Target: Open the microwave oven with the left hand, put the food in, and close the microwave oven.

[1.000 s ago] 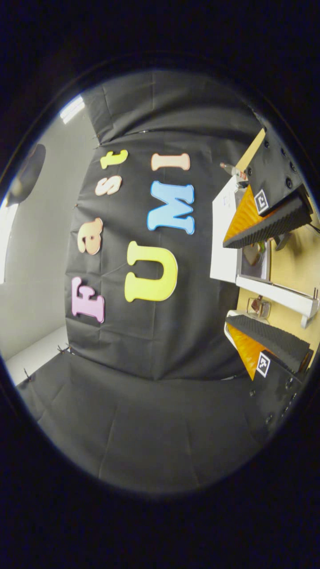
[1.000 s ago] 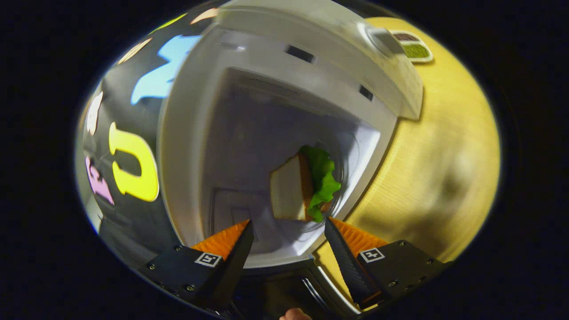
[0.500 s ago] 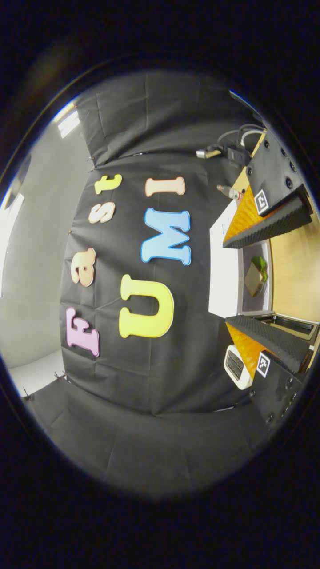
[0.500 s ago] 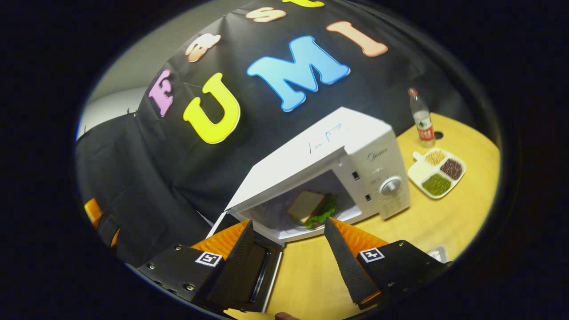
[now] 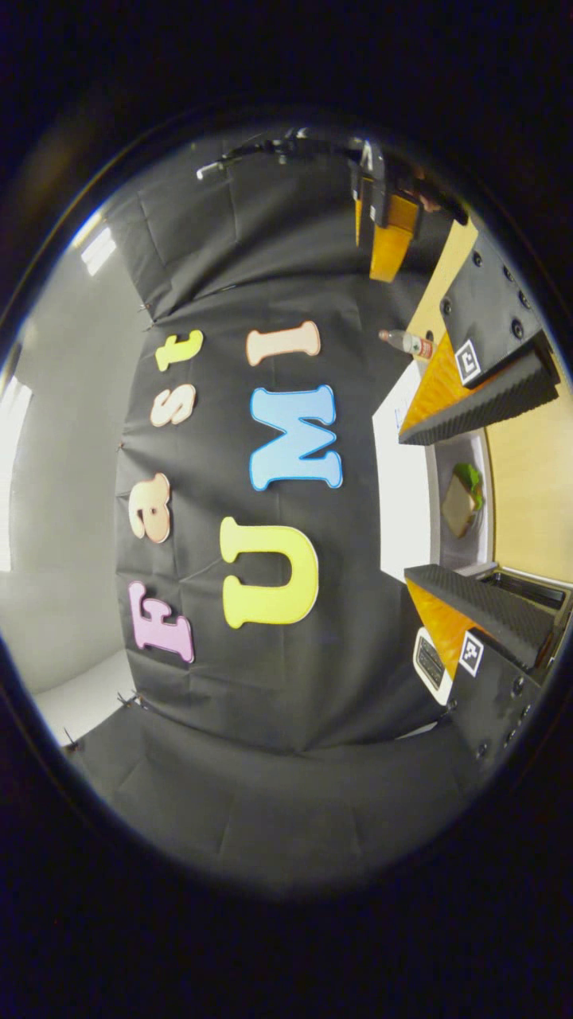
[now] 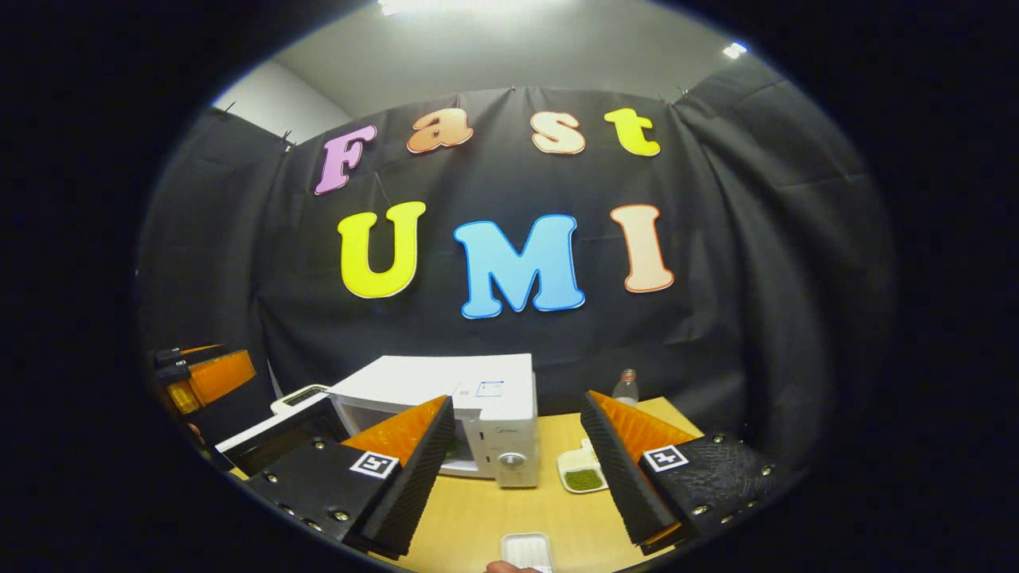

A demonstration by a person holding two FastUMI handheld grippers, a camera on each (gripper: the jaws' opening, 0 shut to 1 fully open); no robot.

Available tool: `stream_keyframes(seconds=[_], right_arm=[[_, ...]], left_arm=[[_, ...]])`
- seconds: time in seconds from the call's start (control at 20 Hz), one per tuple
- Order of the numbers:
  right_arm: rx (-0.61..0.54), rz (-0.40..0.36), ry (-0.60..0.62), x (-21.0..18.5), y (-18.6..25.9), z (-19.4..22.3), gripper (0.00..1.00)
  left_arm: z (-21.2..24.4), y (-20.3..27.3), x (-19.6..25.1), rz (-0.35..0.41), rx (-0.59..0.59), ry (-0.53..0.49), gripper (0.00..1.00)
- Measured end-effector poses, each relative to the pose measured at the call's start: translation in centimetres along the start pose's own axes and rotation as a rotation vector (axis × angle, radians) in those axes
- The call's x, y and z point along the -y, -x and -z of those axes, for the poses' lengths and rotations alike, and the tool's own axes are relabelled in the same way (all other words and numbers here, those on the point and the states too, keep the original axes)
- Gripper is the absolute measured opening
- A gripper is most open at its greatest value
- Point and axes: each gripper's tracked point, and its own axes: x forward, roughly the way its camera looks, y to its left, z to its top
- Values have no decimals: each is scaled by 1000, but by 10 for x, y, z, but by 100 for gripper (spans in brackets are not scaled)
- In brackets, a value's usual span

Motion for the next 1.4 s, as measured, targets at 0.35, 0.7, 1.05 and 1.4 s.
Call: stream_keyframes(seconds=[0.35, 0.7, 1.05, 1.4], right_arm=[[-22, -15, -64, 1, -1, 4, 96], [-26, -62, -54, -12, -19, 0, 96], [-19, -106, -8, -21, -31, -1, 96], [-48, -95, -7, -13, -43, 8, 96]], left_arm=[[25, 16, 1, -16, -71, -1, 96], [59, 44, -53, -66, -196, -54, 7], [110, 111, -180, -272, -310, -91, 7], [184, 134, -190, -233, -478, -55, 7]])
